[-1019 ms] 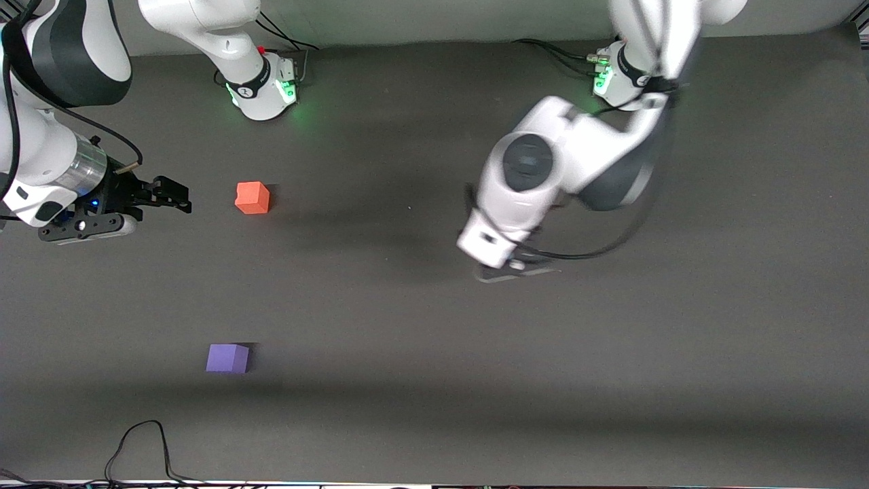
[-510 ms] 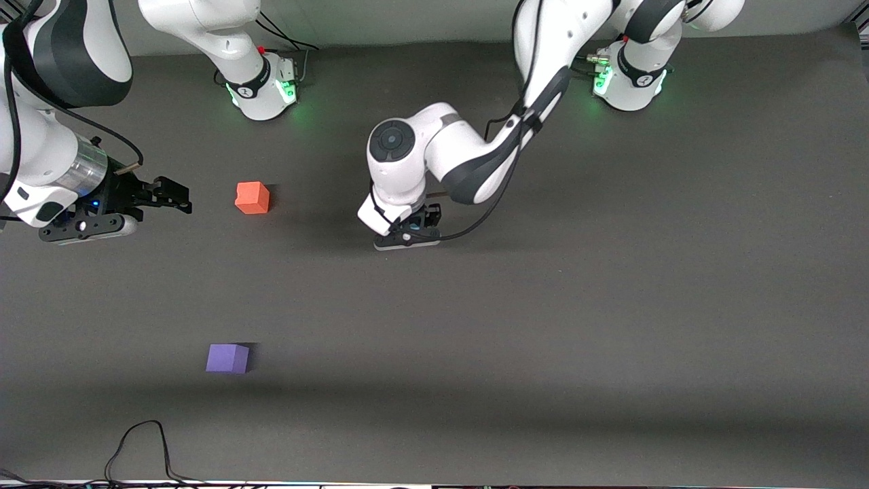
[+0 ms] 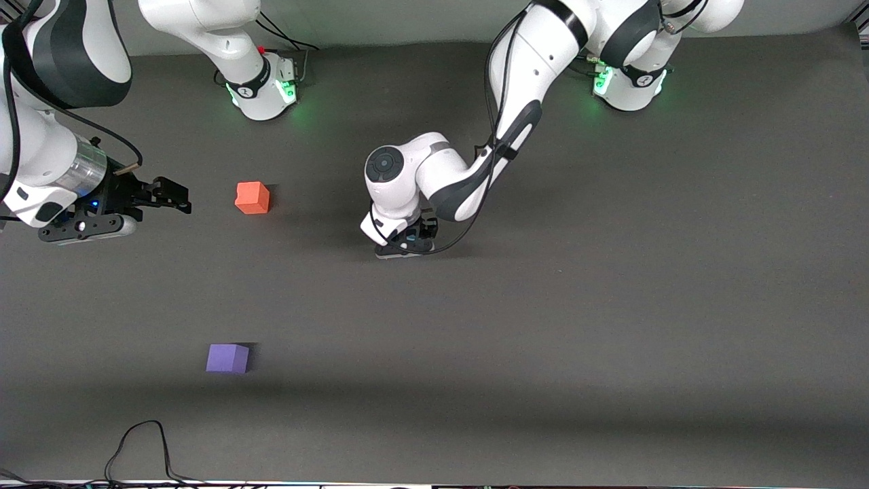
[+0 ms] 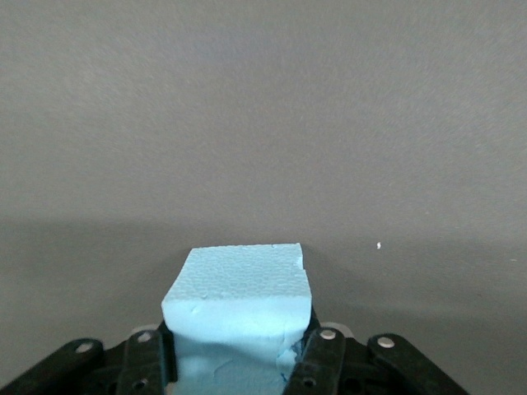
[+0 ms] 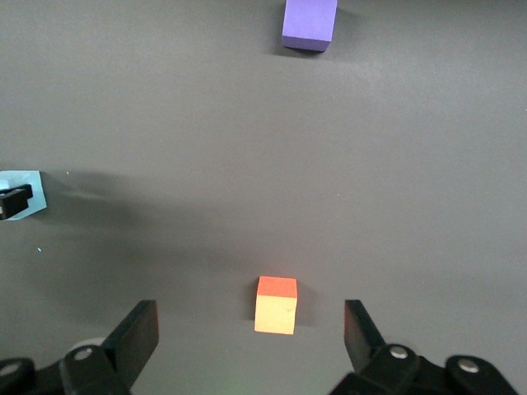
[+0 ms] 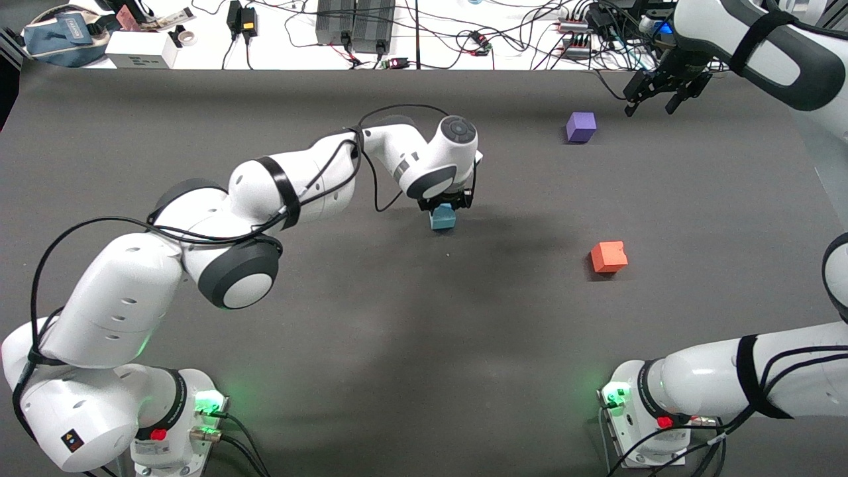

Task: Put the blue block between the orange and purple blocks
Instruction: 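Carry the blue block to mid-table and open the left gripper, then retract the left gripper while the right gripper reaches the blue block, then lower the right gripper over the blue block and close it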

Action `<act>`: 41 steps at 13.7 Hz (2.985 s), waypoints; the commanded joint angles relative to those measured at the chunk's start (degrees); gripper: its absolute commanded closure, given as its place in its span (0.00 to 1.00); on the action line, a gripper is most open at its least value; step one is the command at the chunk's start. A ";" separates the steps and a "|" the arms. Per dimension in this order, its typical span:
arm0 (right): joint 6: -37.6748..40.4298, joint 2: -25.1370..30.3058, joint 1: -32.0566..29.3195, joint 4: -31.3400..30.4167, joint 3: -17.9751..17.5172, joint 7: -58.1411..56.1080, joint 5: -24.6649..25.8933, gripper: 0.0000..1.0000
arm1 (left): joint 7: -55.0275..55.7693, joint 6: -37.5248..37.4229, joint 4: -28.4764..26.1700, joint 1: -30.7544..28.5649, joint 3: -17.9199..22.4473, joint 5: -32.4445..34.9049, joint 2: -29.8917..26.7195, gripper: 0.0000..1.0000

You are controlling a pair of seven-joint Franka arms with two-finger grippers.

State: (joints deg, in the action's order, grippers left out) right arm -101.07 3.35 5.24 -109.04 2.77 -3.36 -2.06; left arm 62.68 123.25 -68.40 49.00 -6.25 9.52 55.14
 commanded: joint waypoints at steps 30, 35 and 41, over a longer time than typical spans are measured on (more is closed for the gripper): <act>-5.16 -21.62 34.21 19.59 -1.89 43.97 -4.97 0.00 | -61.61 -26.13 -30.38 -51.46 0.80 -8.73 -52.57 0.00; -23.52 -23.46 35.89 6.23 -1.81 43.27 -4.45 0.00 | -65.58 -26.31 -34.69 -53.22 0.80 -8.73 -58.99 0.00; -37.68 -32.34 38.44 2.61 -1.54 43.35 -3.92 0.00 | -65.14 -26.75 -33.29 -44.74 7.78 -8.64 -59.62 0.00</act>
State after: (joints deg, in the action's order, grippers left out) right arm -134.83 -27.22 42.83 -105.66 0.39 39.95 -6.16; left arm -1.77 96.64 -100.83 -1.72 -3.98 0.99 -3.06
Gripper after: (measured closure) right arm 0.000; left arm 0.000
